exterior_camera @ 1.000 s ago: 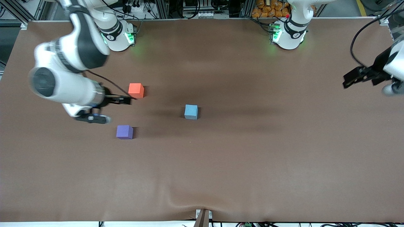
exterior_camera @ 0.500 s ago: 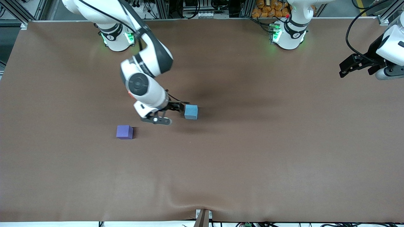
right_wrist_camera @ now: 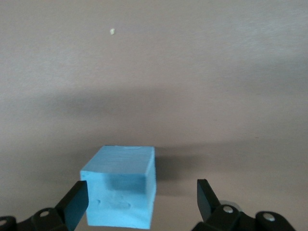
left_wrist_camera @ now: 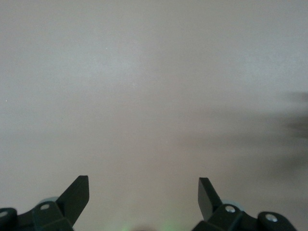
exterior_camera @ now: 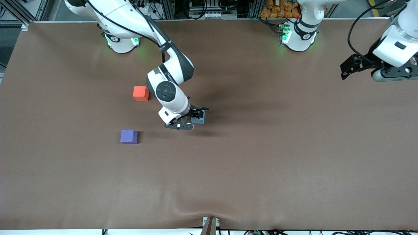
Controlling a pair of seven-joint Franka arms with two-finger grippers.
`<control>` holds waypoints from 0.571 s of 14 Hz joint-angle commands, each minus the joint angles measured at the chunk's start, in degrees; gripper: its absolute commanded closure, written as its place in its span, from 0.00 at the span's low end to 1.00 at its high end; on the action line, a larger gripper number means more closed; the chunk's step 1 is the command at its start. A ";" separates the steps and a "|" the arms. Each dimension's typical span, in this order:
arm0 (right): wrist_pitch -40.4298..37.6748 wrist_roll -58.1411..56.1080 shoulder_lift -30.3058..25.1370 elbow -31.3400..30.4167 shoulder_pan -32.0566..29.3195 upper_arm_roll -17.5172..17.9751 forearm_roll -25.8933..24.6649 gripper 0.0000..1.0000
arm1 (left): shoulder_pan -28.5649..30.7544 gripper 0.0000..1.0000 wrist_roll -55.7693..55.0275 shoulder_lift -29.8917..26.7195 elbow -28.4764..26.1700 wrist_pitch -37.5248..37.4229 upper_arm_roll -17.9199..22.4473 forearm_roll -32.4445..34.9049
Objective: Place blue block between orange and purple blocks
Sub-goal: 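Lower the right gripper onto the light-blue cube and grasp it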
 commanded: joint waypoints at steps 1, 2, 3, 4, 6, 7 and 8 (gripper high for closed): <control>1.14 0.63 1.46 0.80 2.10 -0.71 0.23 0.00 | 0.56 0.00 0.70 -0.44 -0.33 -0.14 -0.19 -0.51; 1.84 1.33 2.07 0.97 2.54 -0.71 0.15 0.00 | 0.48 0.00 0.70 -0.35 -0.33 0.03 -0.19 -0.51; 2.37 1.60 2.52 1.06 2.98 -0.71 0.15 0.00 | 0.48 0.00 0.70 -0.35 -0.33 0.03 -0.28 -0.68; 2.46 1.69 2.78 1.23 3.33 -0.71 0.15 0.00 | 0.39 0.00 0.70 -0.35 -0.33 0.12 -0.28 -0.69; 2.46 2.04 2.96 1.32 3.95 -0.79 0.06 0.00 | 0.48 0.00 0.70 -0.35 -0.33 0.12 -0.28 -0.77; 2.46 2.04 3.05 1.32 4.48 -0.88 0.06 0.00 | 0.39 0.00 0.79 -0.44 -0.33 0.21 -0.28 -0.69; 2.46 1.95 3.05 1.24 4.65 -0.97 -0.03 0.05 | 0.39 0.00 0.79 -0.35 -0.33 0.56 -0.28 -0.69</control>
